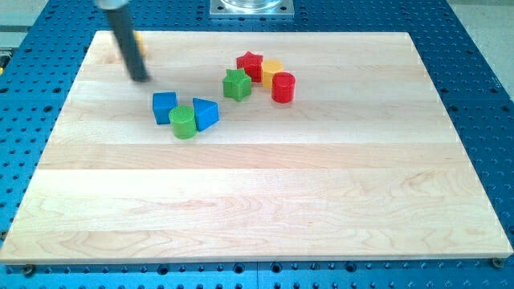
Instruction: Move the blue triangle towards the yellow heart
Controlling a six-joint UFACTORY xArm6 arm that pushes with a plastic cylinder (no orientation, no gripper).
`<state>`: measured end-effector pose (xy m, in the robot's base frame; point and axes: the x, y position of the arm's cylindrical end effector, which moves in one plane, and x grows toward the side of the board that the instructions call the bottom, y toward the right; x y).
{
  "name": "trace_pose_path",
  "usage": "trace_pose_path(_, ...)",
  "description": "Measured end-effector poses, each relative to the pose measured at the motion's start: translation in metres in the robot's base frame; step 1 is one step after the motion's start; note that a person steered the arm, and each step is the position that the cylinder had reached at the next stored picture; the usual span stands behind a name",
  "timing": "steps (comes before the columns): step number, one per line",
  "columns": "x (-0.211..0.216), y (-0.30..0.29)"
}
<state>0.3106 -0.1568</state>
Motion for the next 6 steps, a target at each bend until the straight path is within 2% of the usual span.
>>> trace_pose_path(1, 0.045, 0.044)
trace_pose_path(2, 0.116, 0.025)
trace_pose_path(3, 0.14, 0.095)
trace_pose_path(4, 0.101, 0.109)
trace_pose_path(5, 0.063, 0.055)
trace_pose_path(6, 0.1, 0.1)
